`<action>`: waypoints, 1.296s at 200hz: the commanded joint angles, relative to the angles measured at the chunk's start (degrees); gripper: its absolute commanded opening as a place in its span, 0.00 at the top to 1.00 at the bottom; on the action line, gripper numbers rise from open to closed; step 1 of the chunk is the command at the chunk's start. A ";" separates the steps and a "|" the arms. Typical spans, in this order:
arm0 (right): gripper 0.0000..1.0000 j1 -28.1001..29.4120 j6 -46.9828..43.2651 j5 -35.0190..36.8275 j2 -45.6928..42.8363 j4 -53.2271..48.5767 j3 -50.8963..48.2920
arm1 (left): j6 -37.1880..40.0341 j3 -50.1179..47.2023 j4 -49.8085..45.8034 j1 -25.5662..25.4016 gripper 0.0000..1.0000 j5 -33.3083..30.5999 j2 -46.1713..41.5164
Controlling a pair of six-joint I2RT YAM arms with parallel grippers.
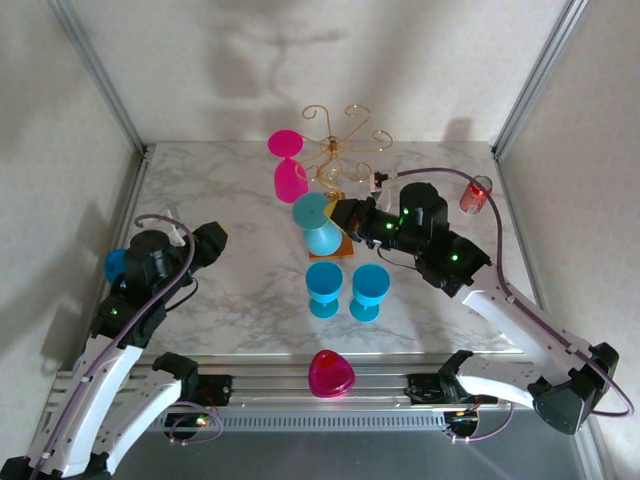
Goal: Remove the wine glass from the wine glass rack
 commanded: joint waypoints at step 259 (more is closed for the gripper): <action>1.00 17.80 -31.54 0.43 23.38 1.13 8.86 | -0.69 6.28 -25.93 0.59 0.40 -5.03 -2.17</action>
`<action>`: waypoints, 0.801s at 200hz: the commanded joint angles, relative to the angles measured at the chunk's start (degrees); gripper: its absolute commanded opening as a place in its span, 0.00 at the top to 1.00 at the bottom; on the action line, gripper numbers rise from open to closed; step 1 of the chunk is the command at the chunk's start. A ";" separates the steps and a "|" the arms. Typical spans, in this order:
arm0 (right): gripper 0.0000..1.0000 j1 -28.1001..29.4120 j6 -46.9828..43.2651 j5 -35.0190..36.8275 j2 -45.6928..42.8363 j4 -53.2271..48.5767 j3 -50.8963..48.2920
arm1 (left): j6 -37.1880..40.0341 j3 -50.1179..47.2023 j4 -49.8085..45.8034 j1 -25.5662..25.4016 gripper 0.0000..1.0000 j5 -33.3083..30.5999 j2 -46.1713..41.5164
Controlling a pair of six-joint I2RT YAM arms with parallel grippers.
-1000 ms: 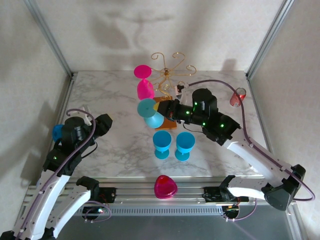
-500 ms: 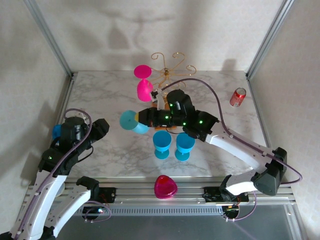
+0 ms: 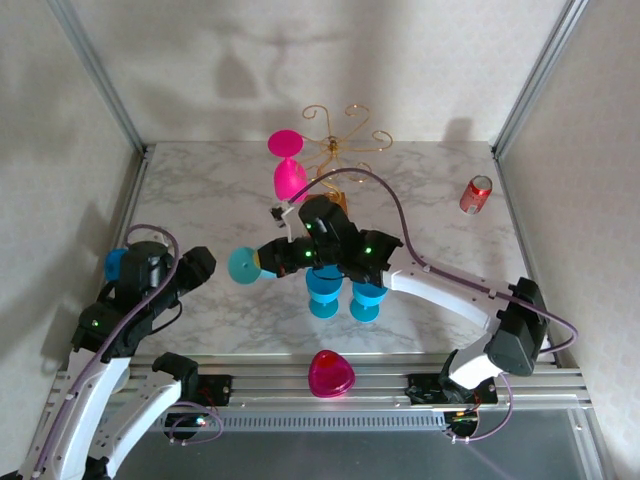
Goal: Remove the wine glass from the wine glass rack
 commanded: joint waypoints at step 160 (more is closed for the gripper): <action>1.00 10.82 -30.83 22.87 5.75 16.23 -10.15 | -1.26 -0.14 -3.42 0.43 0.44 11.16 3.15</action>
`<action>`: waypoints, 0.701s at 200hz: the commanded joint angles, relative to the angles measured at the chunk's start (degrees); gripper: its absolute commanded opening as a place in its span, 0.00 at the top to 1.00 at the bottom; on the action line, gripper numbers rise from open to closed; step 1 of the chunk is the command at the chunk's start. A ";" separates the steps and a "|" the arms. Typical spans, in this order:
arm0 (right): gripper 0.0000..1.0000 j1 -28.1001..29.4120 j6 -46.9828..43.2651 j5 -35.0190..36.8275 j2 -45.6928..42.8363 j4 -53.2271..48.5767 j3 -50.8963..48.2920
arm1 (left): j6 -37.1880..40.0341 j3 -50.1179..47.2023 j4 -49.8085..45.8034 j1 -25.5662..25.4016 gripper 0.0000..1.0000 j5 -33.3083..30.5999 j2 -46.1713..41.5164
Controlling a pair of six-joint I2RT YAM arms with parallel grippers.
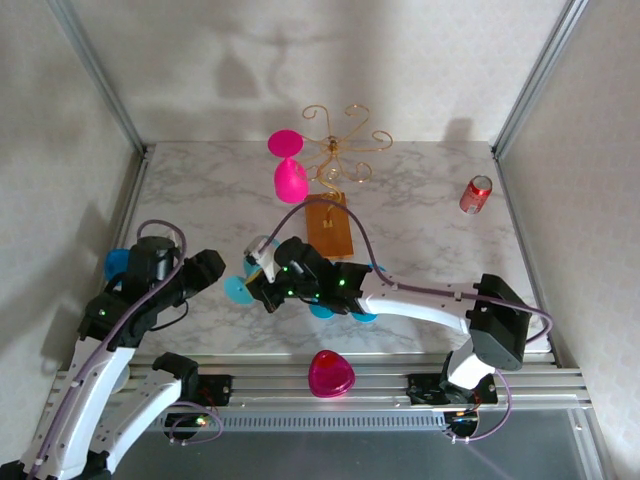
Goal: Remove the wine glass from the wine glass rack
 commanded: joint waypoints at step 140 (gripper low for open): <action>1.00 7.97 -19.11 23.11 2.83 18.55 -8.10 | -0.60 -4.30 -2.65 0.43 0.44 11.11 0.26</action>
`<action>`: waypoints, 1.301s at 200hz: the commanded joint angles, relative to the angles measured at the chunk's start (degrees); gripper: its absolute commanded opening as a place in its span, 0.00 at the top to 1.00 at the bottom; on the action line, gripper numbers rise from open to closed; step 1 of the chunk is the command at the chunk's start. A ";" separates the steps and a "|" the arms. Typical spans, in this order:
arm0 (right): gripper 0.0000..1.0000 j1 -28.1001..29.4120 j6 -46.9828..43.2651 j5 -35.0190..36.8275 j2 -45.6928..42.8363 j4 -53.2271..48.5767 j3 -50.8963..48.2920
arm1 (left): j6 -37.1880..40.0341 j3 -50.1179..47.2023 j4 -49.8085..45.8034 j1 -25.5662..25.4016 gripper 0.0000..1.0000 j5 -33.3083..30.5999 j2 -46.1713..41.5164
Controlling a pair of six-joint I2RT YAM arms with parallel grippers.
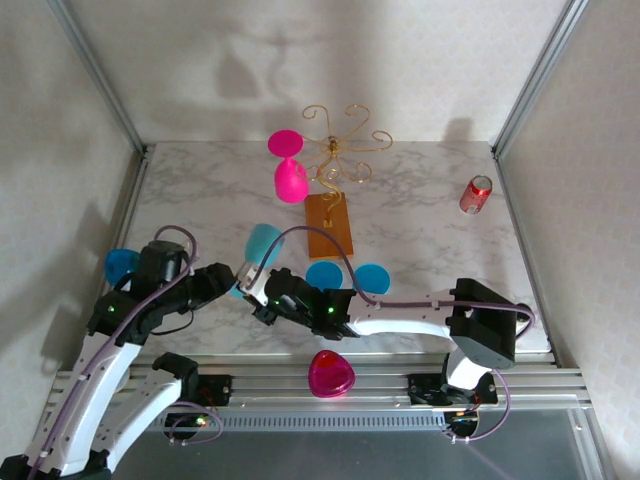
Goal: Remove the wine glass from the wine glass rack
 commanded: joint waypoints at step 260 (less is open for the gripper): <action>1.00 6.26 -15.32 13.88 0.74 16.12 -3.79 | -7.18 -7.58 8.28 0.46 0.50 6.39 1.08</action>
